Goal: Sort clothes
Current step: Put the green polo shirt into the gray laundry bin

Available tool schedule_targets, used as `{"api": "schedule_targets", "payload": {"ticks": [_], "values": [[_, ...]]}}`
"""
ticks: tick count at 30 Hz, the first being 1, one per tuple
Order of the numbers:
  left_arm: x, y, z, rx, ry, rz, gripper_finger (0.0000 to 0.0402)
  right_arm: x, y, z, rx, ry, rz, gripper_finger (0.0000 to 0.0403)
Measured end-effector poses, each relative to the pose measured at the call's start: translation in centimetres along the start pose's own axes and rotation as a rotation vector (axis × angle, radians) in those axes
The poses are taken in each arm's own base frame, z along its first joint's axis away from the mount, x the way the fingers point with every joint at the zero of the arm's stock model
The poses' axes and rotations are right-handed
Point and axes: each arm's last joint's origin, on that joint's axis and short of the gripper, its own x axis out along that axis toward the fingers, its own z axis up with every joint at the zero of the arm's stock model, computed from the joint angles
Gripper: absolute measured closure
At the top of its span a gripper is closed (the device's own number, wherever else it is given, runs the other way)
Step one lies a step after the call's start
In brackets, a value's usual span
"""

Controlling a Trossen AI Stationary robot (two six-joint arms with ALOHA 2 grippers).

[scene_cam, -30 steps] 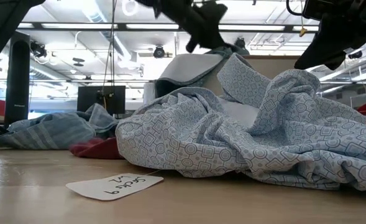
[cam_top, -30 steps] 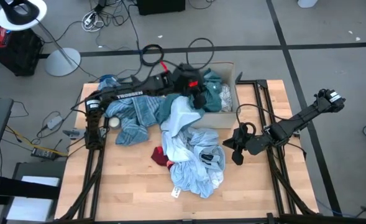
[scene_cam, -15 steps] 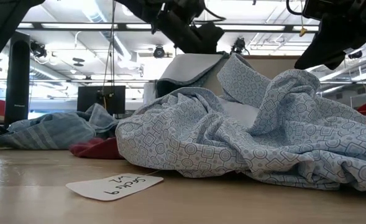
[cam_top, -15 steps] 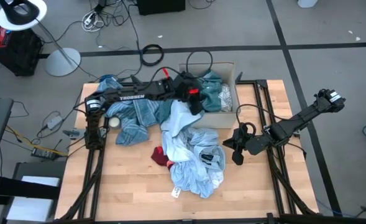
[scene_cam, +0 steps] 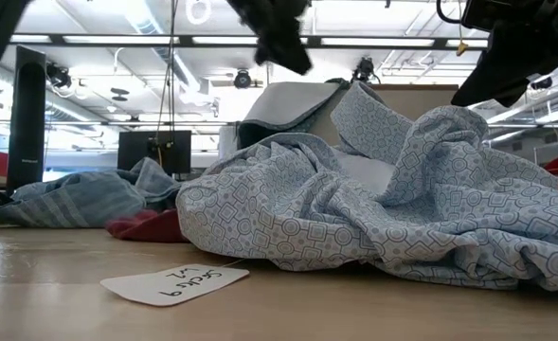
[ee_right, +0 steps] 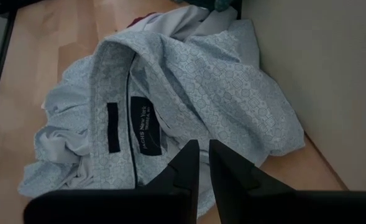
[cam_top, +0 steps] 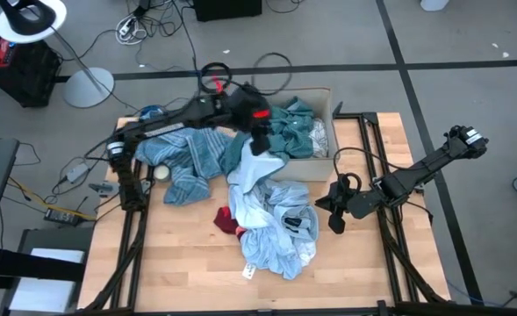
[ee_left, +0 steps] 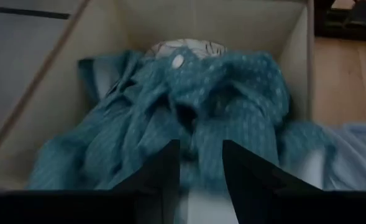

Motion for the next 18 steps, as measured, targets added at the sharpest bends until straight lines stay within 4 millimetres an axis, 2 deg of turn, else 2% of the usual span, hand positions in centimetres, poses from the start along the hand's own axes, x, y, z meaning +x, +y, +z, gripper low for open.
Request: {"api": "schedule_targets", "payload": {"ticks": [5,10,13,18], "values": [[-3.7,-0.6,-2.0,-0.023,-0.050,-0.009,0.0275,0.0,0.0,0.0,0.007,0.002,0.000,0.0364],[-5.3,-1.9,-6.1,-0.064,-0.148,-0.021,0.0275,0.0,0.0,0.0,0.018,0.003,0.001,0.0364],[-5.7,-2.3,-9.3,-0.098,-0.168,-0.013,0.0275,0.0,0.1,0.0,0.020,0.000,0.003,0.0364],[-5.2,-2.9,-14.0,-0.163,-0.205,-0.030,0.0275,0.1,0.1,0.0,0.021,0.000,0.003,0.0364]]}}
